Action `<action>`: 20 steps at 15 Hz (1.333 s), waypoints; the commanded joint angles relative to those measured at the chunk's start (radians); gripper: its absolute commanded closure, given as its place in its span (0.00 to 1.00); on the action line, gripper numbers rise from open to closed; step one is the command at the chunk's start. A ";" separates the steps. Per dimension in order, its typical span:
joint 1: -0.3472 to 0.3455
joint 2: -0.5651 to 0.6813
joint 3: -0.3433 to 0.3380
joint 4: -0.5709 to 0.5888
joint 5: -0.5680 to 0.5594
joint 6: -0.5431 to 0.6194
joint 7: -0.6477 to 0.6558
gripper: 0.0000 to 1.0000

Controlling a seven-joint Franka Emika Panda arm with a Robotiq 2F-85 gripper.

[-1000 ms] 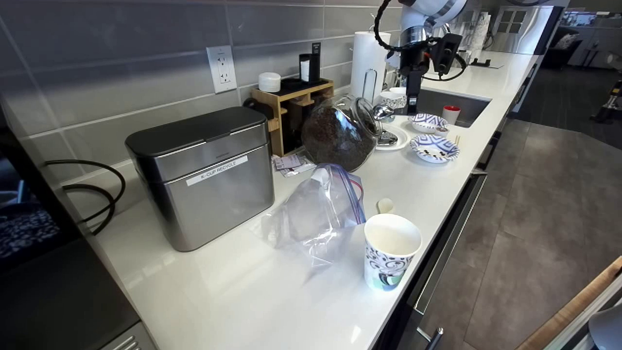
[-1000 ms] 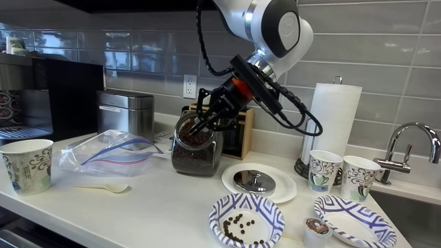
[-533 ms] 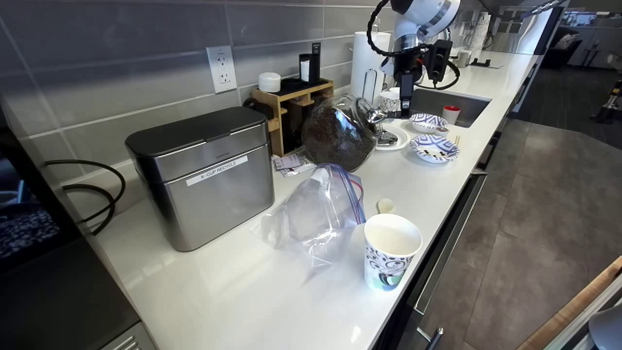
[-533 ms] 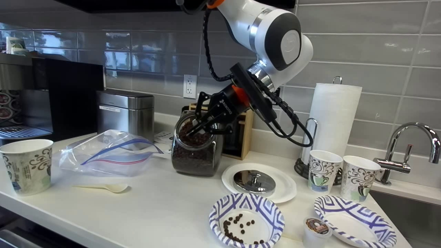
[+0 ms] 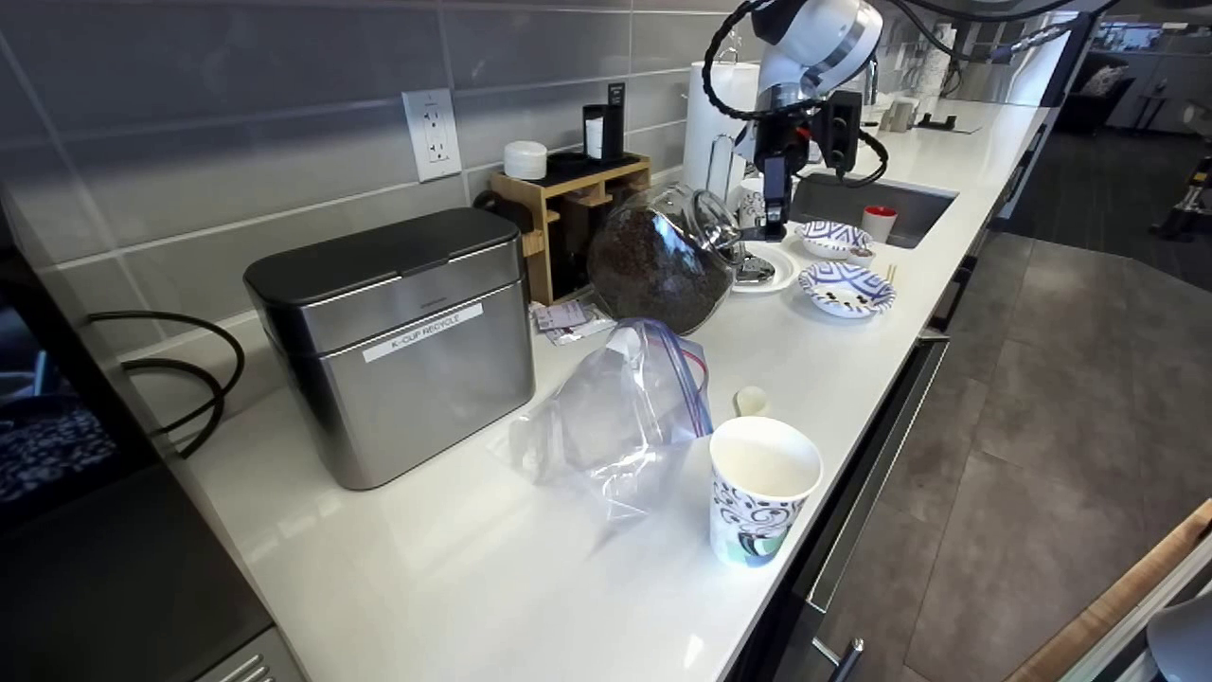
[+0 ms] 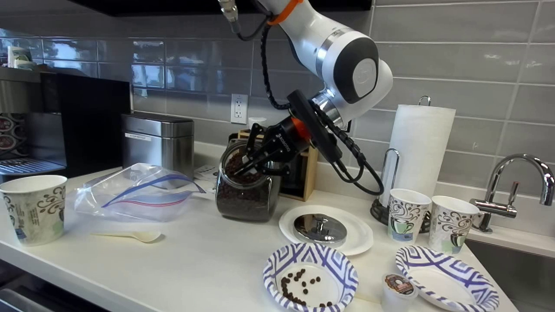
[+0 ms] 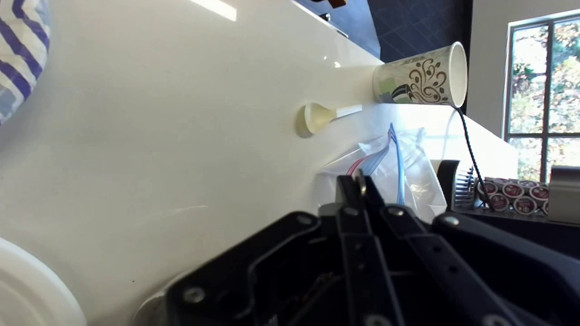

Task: Scoop up the contents in the jug and put them in the bowl

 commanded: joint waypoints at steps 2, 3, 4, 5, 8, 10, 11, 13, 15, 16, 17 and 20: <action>-0.014 0.049 0.025 0.052 0.034 -0.012 0.059 0.99; -0.016 0.052 0.028 0.052 0.038 -0.011 0.062 0.99; -0.015 0.056 0.028 0.053 0.038 -0.006 0.070 0.99; -0.014 0.060 0.028 0.056 0.037 -0.003 0.078 0.99; -0.013 0.066 0.026 0.059 0.029 0.012 0.096 0.99; -0.016 0.073 0.028 0.065 0.029 0.010 0.108 0.99; -0.016 0.073 0.028 0.063 0.030 0.013 0.114 0.99; -0.018 0.080 0.031 0.066 0.033 0.004 0.122 0.99; -0.018 0.085 0.032 0.067 0.034 0.007 0.134 0.99; -0.018 0.086 0.033 0.068 0.033 0.007 0.139 0.99; -0.017 0.086 0.032 0.068 0.032 0.011 0.145 0.99; -0.017 0.090 0.034 0.073 0.030 0.013 0.158 0.99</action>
